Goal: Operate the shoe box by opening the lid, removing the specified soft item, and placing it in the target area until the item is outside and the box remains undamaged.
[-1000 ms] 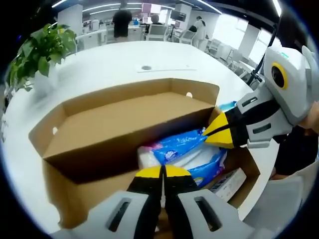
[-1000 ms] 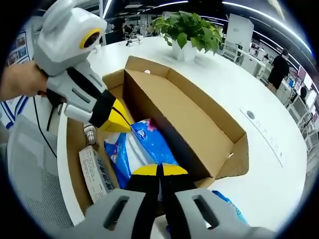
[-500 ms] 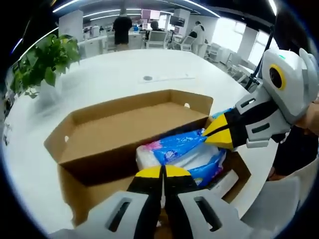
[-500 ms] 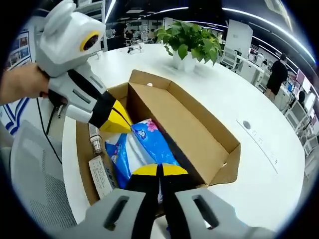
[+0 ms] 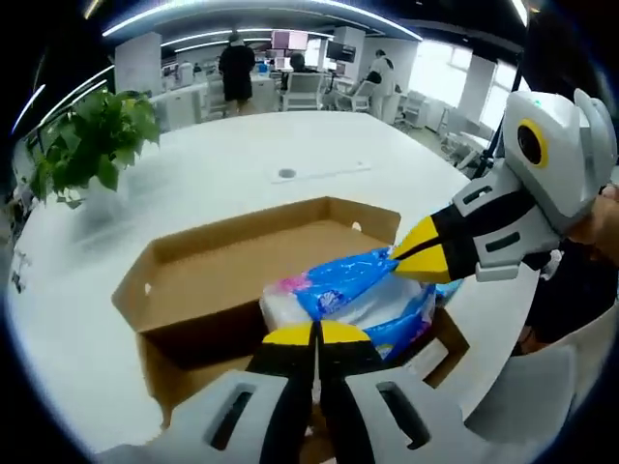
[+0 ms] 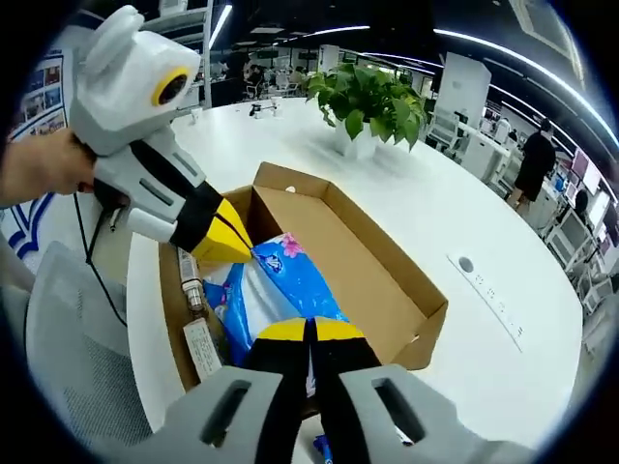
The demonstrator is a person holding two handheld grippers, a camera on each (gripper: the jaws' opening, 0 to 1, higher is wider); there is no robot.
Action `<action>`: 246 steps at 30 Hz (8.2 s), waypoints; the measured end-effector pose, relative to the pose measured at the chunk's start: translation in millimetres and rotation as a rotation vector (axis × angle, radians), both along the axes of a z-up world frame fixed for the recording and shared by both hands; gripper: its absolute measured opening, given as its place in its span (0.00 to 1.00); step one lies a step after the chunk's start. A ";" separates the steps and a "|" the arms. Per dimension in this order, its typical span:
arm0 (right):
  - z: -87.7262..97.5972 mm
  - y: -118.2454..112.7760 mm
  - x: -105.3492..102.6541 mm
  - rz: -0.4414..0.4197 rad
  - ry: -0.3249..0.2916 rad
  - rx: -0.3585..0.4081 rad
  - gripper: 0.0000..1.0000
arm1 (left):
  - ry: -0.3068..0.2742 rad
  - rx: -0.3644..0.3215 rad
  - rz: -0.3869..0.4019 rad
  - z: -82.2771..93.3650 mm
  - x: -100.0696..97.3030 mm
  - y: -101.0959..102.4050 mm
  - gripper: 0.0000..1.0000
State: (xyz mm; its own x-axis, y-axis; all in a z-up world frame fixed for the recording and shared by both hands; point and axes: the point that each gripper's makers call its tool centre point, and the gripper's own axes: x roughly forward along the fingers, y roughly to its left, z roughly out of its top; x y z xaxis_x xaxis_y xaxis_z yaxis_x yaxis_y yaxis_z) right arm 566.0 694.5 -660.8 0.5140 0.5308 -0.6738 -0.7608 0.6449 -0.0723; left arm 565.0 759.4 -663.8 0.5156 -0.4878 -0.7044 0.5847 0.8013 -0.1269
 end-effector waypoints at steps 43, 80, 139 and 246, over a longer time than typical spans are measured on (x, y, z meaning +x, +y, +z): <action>61.7 -136.1 -26.5 -0.146 -0.087 -0.022 0.00 | -0.050 -0.070 -0.218 55.2 -24.0 -138.1 0.00; 39.8 -268.4 -47.6 -0.165 -0.061 -0.062 0.00 | 0.019 -0.068 -0.328 29.2 -52.5 -271.6 0.00; -64.4 -388.2 -39.2 -0.222 0.085 -0.097 0.00 | 0.176 0.019 -0.463 -68.7 -49.0 -390.5 0.00; 35.2 -159.7 -71.6 -0.049 0.006 -0.091 0.50 | -0.071 0.003 -0.331 20.1 -43.5 -88.9 0.58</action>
State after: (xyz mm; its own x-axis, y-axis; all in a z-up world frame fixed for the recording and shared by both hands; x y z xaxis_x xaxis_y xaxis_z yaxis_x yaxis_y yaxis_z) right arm 494.4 534.8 -625.6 0.5338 0.4416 -0.7212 -0.7289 0.6726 -0.1277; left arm 521.5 670.5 -643.7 0.3776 -0.6348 -0.6742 0.8206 0.5668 -0.0741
